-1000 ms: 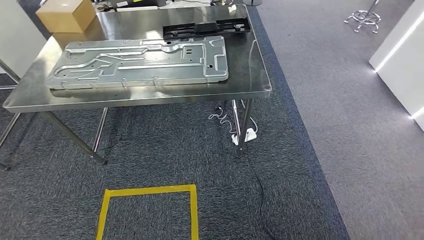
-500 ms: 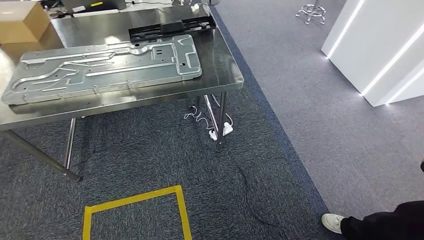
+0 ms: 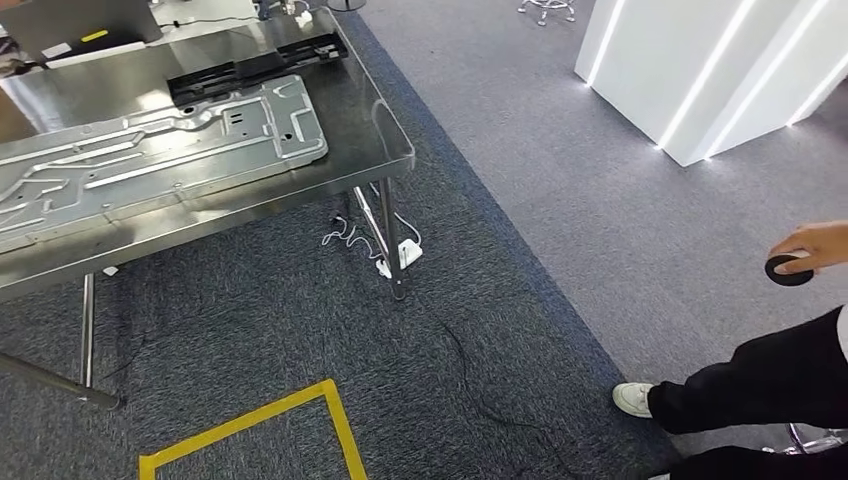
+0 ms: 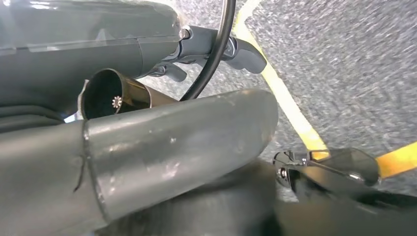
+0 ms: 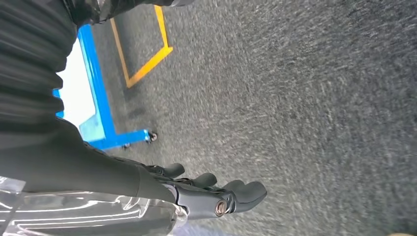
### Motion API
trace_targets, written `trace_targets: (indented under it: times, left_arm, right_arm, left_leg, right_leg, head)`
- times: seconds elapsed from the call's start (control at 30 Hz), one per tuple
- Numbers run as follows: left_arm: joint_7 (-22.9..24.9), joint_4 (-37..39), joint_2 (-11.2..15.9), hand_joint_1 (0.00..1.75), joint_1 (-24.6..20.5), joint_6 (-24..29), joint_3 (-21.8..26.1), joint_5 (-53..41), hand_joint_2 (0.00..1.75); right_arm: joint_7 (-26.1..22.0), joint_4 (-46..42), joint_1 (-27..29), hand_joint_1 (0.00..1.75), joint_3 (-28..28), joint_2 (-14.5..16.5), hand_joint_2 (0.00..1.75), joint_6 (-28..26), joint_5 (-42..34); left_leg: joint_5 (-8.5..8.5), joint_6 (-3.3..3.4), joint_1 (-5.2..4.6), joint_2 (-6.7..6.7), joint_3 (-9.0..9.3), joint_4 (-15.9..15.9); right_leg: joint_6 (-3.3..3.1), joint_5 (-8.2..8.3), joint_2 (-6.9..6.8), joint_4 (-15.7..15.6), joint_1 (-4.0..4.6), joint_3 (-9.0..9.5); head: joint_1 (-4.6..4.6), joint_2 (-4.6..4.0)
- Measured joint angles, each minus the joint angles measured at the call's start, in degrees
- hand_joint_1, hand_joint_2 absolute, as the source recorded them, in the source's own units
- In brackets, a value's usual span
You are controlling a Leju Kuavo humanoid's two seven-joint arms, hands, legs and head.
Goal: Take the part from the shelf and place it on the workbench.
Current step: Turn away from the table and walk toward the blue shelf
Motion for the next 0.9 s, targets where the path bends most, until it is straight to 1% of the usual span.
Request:
trace_targets:
  times: [0.03, 0.07, 0.1, 0.13, 0.17, 0.2, 0.23, 0.27, 0.3, 0.33, 0.37, 0.4, 0.43, 0.47, 0.5, 0.53, 0.57, 0.6, 0.63, 0.67, 0.7, 0.73, 0.77, 0.8, 0.83, 0.87, 0.9]
  left_arm:
    - [0.07, 0.00, 0.01, 0.00, 0.07, 0.00, 0.00, 0.01, 0.00]
    - [0.10, 0.00, 0.03, 0.00, 0.10, 0.00, 0.00, 0.01, 0.00]
    - [0.11, 0.00, 0.06, 0.00, 0.10, 0.00, 0.00, 0.01, 0.00]
    - [0.12, 0.00, 0.09, 0.00, 0.11, -0.01, 0.00, 0.01, 0.00]
    - [0.14, 0.00, 0.12, 0.00, 0.11, -0.01, 0.00, 0.01, 0.00]
    - [0.19, 0.00, 0.14, 0.00, 0.09, -0.02, -0.01, 0.01, 0.00]
    - [0.24, 0.00, 0.16, 0.00, 0.02, -0.03, -0.01, -0.01, 0.00]
    - [0.34, 0.00, 0.17, 0.00, -0.09, -0.07, -0.02, -0.02, 0.00]
    - [0.45, 0.00, 0.20, 0.00, -0.18, -0.11, -0.03, -0.05, 0.00]
    - [0.53, 0.00, 0.24, 0.00, -0.22, -0.17, -0.03, -0.08, 0.00]
    - [0.63, 0.00, 0.26, 0.00, -0.21, -0.26, -0.04, -0.11, 0.00]
    - [0.71, 0.00, 0.27, 0.00, -0.15, -0.32, -0.05, -0.13, 0.00]
    - [0.80, 0.00, 0.28, 0.00, -0.05, -0.39, -0.06, -0.14, 0.00]
    - [0.91, 0.00, 0.31, 0.00, 0.06, -0.45, -0.07, -0.14, 0.00]
    - [1.00, 0.00, 0.33, 0.00, 0.15, -0.49, -0.07, -0.13, 0.00]
    - [1.06, 0.00, 0.36, 0.00, 0.18, -0.51, -0.07, -0.13, 0.00]
    - [1.09, 0.00, 0.38, 0.00, 0.16, -0.54, -0.08, -0.13, 0.00]
    - [1.08, 0.00, 0.38, 0.00, 0.10, -0.54, -0.10, -0.14, 0.00]
    - [1.01, 0.00, 0.38, 0.00, 0.05, -0.52, -0.12, -0.14, 0.00]
    - [0.88, 0.00, 0.40, 0.00, 0.01, -0.46, -0.15, -0.14, 0.00]
    - [0.69, 0.00, 0.45, 0.00, -0.05, -0.34, -0.17, -0.10, 0.00]
    - [0.47, 0.00, 0.50, 0.00, -0.13, -0.17, -0.18, -0.04, 0.00]
    - [0.25, 0.00, 0.54, 0.00, -0.23, 0.01, -0.19, 0.02, 0.00]
    - [0.05, 0.00, 0.58, 0.00, -0.35, 0.16, -0.18, 0.08, 0.00]
    - [-0.14, 0.00, 0.63, 0.00, -0.44, 0.26, -0.17, 0.13, 0.00]
    - [-0.33, 0.00, 0.69, 0.00, -0.48, 0.31, -0.17, 0.18, 0.00]
    - [-0.56, 0.00, 0.76, 0.00, -0.45, 0.33, -0.18, 0.21, 0.00]
  right_arm:
    - [0.00, 0.03, 0.04, 0.00, -0.03, 0.01, 1.75, 0.00, -0.03]
    - [0.00, 0.06, 0.06, 0.00, -0.05, 0.03, 1.75, 0.00, -0.06]
    - [0.01, 0.09, 0.06, 0.00, -0.07, 0.07, 1.75, 0.00, -0.09]
    - [0.02, 0.11, 0.01, 0.00, -0.08, 0.11, 1.75, 0.00, -0.10]
    - [0.05, 0.11, -0.06, 0.00, -0.08, 0.15, 1.75, 0.00, -0.11]
    - [0.11, 0.12, -0.09, 0.00, -0.08, 0.17, 1.75, 0.00, -0.11]
    - [0.21, 0.14, -0.06, 0.00, -0.09, 0.22, 1.75, 0.00, -0.11]
    - [0.32, 0.16, 0.04, 0.00, -0.11, 0.25, 1.75, -0.01, -0.11]
    - [0.42, 0.20, 0.17, 0.00, -0.17, 0.28, 1.75, -0.02, -0.11]
    - [0.50, 0.22, 0.29, 0.00, -0.26, 0.31, 1.75, -0.06, -0.11]
    - [0.56, 0.25, 0.31, 0.00, -0.34, 0.32, 1.75, -0.10, -0.11]
    - [0.60, 0.25, 0.27, 0.00, -0.40, 0.33, 1.75, -0.13, -0.11]
    - [0.62, 0.25, 0.21, 0.00, -0.44, 0.36, 1.75, -0.15, -0.11]
    - [0.63, 0.26, 0.15, 0.00, -0.45, 0.37, 1.75, -0.16, -0.11]
    - [0.63, 0.25, 0.14, 0.00, -0.47, 0.38, 1.75, -0.17, -0.11]
    - [0.63, 0.26, 0.19, 0.00, -0.51, 0.38, 1.75, -0.19, -0.11]
    - [0.63, 0.26, 0.25, 0.00, -0.57, 0.37, 1.75, -0.20, -0.11]
    - [0.63, 0.25, 0.29, 0.00, -0.65, 0.37, 1.75, -0.21, -0.10]
    - [0.60, 0.25, 0.26, 0.00, -0.74, 0.36, 1.75, -0.22, -0.07]
    - [0.56, 0.25, 0.17, 0.00, -0.81, 0.36, 1.75, -0.22, -0.02]
    - [0.52, 0.25, 0.08, 0.00, -0.86, 0.37, 1.75, -0.20, 0.09]
    - [0.48, 0.25, 0.03, 0.00, -0.88, 0.39, 1.75, -0.16, 0.26]
    - [0.46, 0.26, 0.05, 0.00, -0.89, 0.40, 1.75, -0.10, 0.44]
    - [0.46, 0.26, 0.09, 0.00, -0.89, 0.42, 1.75, -0.01, 0.65]
    - [0.43, 0.27, 0.07, 0.00, -0.89, 0.43, 1.75, 0.08, 0.84]
    - [0.38, 0.27, 0.00, 0.00, -0.90, 0.45, 1.75, 0.15, 0.96]
    - [0.25, 0.26, -0.12, 0.00, -0.92, 0.46, 1.75, 0.19, 1.04]
  left_leg:
    - [0.79, -0.01, 0.06, -0.09, -0.11, 0.13]
    - [2.67, 0.04, 0.15, -0.34, 0.88, -2.15]
    - [5.00, 0.15, 0.26, -1.08, 2.63, -6.05]
    - [6.65, 0.31, 0.35, -2.42, 4.36, -9.94]
    - [7.74, 0.47, 0.40, -3.59, 5.65, -12.97]
    - [8.08, 0.63, 0.37, -4.43, 6.28, -14.62]
    - [7.92, 0.81, 0.28, -4.64, 6.37, -15.03]
    - [8.15, 1.08, 0.22, -4.07, 6.40, -15.24]
    - [8.46, 1.47, 0.30, -3.38, 6.48, -15.52]
    - [8.81, 1.97, 0.40, -2.67, 6.58, -15.90]
    - [9.15, 2.40, 0.52, -1.91, 6.64, -16.28]
    - [9.38, 2.72, 0.58, -1.11, 6.57, -16.50]
    - [9.44, 2.89, 0.48, -0.32, 6.45, -16.55]
    - [9.45, 2.93, 0.37, 0.58, 6.30, -16.52]
    - [9.44, 2.92, 0.29, 1.47, 6.20, -16.48]
    - [9.40, 2.89, 0.24, 2.34, 6.15, -16.44]
    - [9.33, 2.80, 0.23, 3.12, 6.17, -16.39]
    - [9.22, 2.63, 0.24, 3.81, 6.24, -16.31]
    - [9.05, 2.38, 0.19, 4.43, 6.31, -16.19]
    - [8.83, 2.04, 0.07, 4.96, 6.35, -16.04]
    - [8.66, 1.69, -0.06, 5.42, 6.41, -15.93]
    - [8.54, 1.34, -0.19, 5.81, 6.55, -15.90]
    - [8.49, 1.01, -0.24, 6.22, 6.76, -15.93]
    - [8.37, 0.67, -0.15, 6.33, 6.92, -15.95]
    - [7.85, 0.33, -0.02, 5.56, 6.89, -15.50]
    - [6.80, 0.03, 0.12, 4.31, 6.42, -14.29]
    - [4.99, -0.21, 0.24, 2.66, 5.24, -11.61]
  right_leg:
    - [0.01, 0.01, 0.80, 0.17, -0.02, -0.10]
    - [0.05, -0.01, 1.63, 0.36, -0.05, -0.15]
    - [0.14, -0.03, 2.42, 0.55, -0.08, -0.17]
    - [0.34, -0.04, 3.18, 0.72, -0.05, -0.24]
    - [0.65, 0.00, 3.92, 0.88, -0.05, -0.40]
    - [1.04, 0.11, 4.56, 0.95, -0.09, -0.61]
    - [1.50, 0.32, 5.17, 0.89, -0.14, -0.83]
    - [1.98, 0.58, 5.79, 0.74, -0.20, -1.07]
    - [2.31, 0.67, 5.76, 0.76, -0.26, -1.24]
    - [2.53, 0.30, 4.69, 1.27, -0.17, -1.62]
    - [2.66, -0.73, 3.08, 2.73, -0.04, -2.42]
    - [2.71, -2.39, 1.17, 5.37, 0.02, -3.66]
    - [2.81, -4.36, -0.32, 8.89, 0.09, -5.37]
    - [2.96, -6.03, -0.93, 12.58, 0.02, -7.08]
    - [3.11, -6.89, -1.20, 15.21, -0.08, -8.20]
    - [3.21, -6.64, -1.40, 15.83, -0.15, -8.25]
    - [3.26, -5.39, -1.70, 14.10, -0.20, -7.07]
    - [3.23, -3.56, -2.31, 10.45, -0.21, -4.87]
    - [3.06, -2.17, -3.40, 6.36, -0.11, -2.54]
    - [2.80, -1.18, -4.22, 3.12, 0.03, -0.75]
    - [2.50, -0.78, -4.74, 1.19, 0.19, 0.27]
    - [2.17, -0.88, -4.84, 0.58, 0.37, 0.50]
    - [1.86, -0.74, -4.26, 0.55, 0.46, 0.41]
    - [1.50, -0.64, -3.73, 0.47, 0.37, 0.39]
    - [1.10, -0.48, -3.24, 0.32, 0.24, 0.37]
    - [0.69, -0.26, -2.74, 0.15, 0.11, 0.35]
    - [0.34, -0.05, -2.19, 0.02, -0.01, 0.30]
  head:
    - [0.00, 0.00]
    - [0.00, 0.00]
    - [0.00, 0.00]
    - [0.01, 0.00]
    - [0.01, 0.00]
    - [0.02, 0.00]
    - [0.02, 0.00]
    - [0.01, 0.00]
    - [0.02, 0.00]
    - [0.07, 0.00]
    - [0.13, 0.00]
    - [0.19, 0.00]
    - [0.24, 0.00]
    - [0.25, 0.00]
    - [0.25, 0.00]
    - [0.25, 0.00]
    - [0.26, 0.00]
    - [0.26, 0.00]
    - [0.26, 0.00]
    - [0.24, 0.00]
    - [0.21, 0.00]
    - [0.19, 0.00]
    - [0.19, 0.00]
    - [0.19, 0.00]
    - [0.20, 0.00]
    - [0.19, 0.00]
    - [0.17, 0.00]
